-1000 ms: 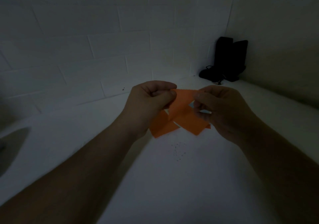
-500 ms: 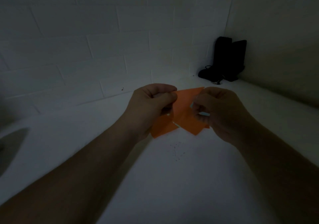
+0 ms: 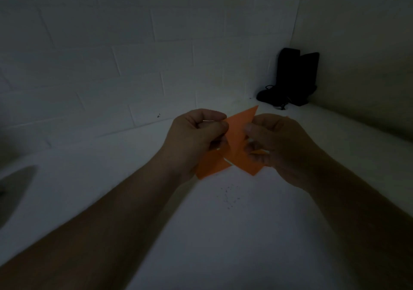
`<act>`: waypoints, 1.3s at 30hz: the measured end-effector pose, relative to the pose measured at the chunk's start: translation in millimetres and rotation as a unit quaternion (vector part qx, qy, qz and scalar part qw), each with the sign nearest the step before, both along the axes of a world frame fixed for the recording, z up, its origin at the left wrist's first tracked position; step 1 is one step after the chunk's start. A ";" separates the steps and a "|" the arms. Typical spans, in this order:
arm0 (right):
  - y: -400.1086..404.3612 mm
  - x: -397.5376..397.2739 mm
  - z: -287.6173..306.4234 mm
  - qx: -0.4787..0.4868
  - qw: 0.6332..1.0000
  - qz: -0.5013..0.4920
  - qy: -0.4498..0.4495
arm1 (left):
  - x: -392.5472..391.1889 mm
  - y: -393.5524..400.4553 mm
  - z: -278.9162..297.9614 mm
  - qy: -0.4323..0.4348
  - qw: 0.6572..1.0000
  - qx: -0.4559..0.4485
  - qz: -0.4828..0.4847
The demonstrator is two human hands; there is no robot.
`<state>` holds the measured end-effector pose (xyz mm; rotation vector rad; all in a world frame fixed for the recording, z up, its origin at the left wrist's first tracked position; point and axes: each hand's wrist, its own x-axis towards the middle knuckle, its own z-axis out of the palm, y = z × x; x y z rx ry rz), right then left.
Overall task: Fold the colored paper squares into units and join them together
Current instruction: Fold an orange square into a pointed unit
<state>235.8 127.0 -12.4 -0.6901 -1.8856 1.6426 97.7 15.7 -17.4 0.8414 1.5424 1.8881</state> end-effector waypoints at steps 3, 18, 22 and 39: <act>-1.6 -0.1 0.6 -0.004 1.000 -0.004 0.000 | -1.5 -0.4 1.4 -0.026 1.000 0.008 -0.001; -2.5 -2.9 -2.4 -0.030 0.999 0.037 -0.006 | -2.3 2.8 1.4 -0.045 0.999 0.024 0.016; -1.7 -2.6 -4.9 -0.007 0.999 0.040 -0.019 | -4.1 4.3 0.0 -0.055 0.997 0.034 0.032; 3.1 1.7 0.3 -0.035 0.999 -0.008 0.011 | -0.5 -0.6 -2.6 0.060 0.998 0.033 0.005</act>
